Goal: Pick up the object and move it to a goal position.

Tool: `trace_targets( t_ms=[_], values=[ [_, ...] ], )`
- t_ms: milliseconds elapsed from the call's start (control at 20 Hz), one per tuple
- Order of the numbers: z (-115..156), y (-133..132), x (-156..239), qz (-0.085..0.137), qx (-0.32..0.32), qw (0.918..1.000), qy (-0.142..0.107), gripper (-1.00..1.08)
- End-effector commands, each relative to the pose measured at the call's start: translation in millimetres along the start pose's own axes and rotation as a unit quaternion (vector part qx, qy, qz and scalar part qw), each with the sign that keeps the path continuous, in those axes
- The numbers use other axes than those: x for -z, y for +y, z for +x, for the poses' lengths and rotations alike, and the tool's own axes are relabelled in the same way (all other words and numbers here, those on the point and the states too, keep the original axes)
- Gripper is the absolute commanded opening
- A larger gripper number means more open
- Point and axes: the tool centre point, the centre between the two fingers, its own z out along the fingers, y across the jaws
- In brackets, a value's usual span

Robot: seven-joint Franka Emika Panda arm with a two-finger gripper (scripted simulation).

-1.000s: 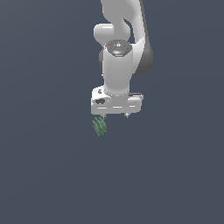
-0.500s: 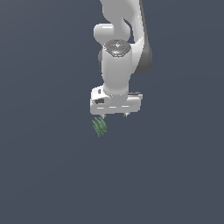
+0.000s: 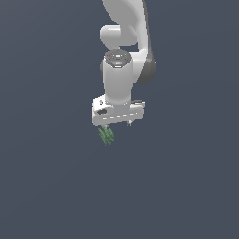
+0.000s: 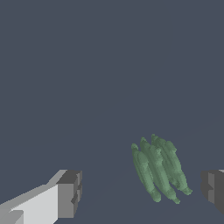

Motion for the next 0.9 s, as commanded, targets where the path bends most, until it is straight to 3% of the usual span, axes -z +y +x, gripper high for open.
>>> trace_targets(
  t_ms=[0, 850],
  values=[
    [-5, 7, -8, 0.000, 0.019, 0.9998, -0.002, 1.00],
    [-44, 46, -58, 0.006, 0.146, 0.9892, -0.010, 1.00]
  ],
)
